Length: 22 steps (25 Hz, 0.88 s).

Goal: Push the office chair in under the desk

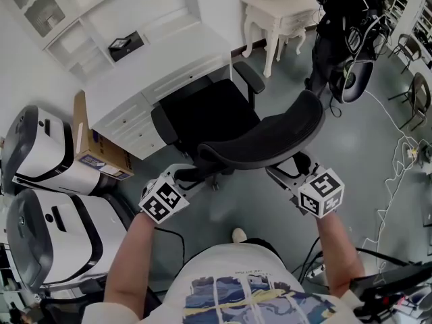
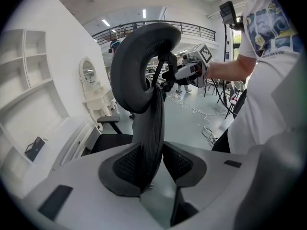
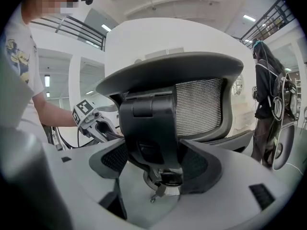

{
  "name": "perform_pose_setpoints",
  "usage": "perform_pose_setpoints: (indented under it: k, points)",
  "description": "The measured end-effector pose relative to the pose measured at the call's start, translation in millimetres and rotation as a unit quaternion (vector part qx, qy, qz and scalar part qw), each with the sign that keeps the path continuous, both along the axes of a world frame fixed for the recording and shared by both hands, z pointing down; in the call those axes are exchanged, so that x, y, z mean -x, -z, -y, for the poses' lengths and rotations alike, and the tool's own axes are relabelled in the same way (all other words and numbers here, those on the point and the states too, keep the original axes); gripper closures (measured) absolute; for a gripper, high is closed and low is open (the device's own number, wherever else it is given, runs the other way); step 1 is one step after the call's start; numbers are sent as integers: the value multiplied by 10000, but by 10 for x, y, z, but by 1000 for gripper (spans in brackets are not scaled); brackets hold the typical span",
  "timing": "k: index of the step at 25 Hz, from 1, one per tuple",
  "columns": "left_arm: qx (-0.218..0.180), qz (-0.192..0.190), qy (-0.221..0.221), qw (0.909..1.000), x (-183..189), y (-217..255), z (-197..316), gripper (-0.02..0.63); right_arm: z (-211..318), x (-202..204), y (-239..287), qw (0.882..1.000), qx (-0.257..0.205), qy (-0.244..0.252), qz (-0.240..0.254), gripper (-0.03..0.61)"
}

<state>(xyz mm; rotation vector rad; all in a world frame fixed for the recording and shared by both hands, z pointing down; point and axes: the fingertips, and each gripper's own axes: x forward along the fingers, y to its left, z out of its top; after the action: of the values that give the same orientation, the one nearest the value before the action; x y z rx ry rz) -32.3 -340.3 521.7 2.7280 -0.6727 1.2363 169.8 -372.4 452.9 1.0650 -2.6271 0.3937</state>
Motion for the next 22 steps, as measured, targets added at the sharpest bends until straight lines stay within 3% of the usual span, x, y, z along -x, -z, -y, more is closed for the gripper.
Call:
perform_pose_setpoints:
  k: [22]
  points:
    - [-4,-11,239,9997,190,-5,501,453,496,200,-13,10000,-24,39,38,244]
